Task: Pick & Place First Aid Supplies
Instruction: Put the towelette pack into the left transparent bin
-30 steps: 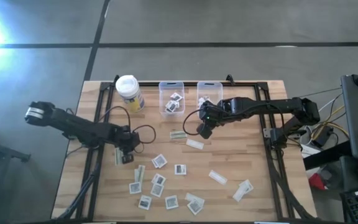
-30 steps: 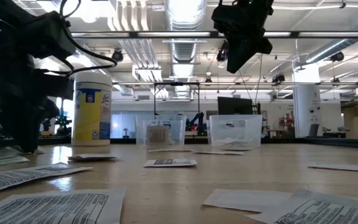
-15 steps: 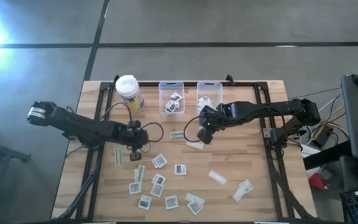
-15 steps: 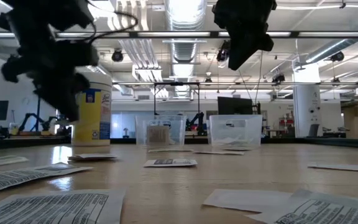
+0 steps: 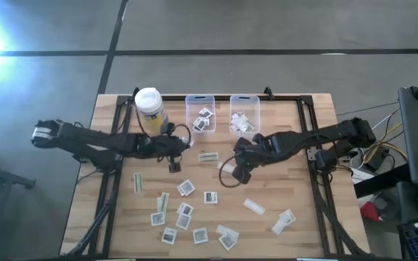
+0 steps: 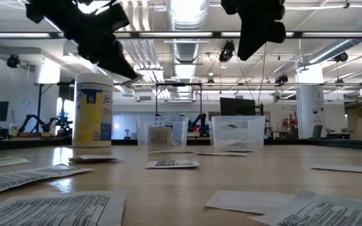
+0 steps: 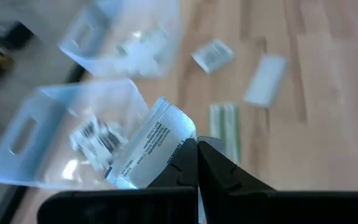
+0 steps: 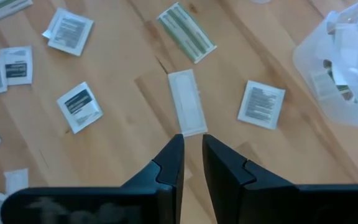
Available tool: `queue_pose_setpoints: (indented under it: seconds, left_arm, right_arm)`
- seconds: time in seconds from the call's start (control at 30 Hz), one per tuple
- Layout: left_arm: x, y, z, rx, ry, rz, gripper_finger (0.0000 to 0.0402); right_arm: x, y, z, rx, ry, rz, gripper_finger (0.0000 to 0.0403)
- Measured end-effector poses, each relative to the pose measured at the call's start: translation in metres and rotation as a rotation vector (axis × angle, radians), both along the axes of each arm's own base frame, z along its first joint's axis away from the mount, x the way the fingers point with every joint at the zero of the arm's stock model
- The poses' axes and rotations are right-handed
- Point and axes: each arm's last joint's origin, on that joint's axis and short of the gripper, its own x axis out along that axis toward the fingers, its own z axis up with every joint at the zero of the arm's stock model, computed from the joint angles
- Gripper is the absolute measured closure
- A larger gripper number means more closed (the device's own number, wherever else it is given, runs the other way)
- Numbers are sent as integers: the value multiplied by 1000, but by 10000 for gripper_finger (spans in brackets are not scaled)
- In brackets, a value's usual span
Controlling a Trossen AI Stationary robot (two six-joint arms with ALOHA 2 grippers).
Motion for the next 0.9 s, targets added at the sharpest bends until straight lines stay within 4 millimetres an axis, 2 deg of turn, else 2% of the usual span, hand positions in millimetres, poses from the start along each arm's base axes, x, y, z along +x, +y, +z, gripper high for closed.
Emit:
queue_pose_setpoints:
  seconds: [0.23,0.6,0.9]
  left_arm:
    - [11,29,7,76,-119,73,401]
    - [27,84,3,96,-276,200,401]
    - [44,113,-22,-11,-260,250,401]
  right_arm:
    - [-4,19,0,-19,-24,-16,346]
    - [-9,37,0,-35,-47,-24,346]
    - [-9,38,-1,-37,-41,-21,346]
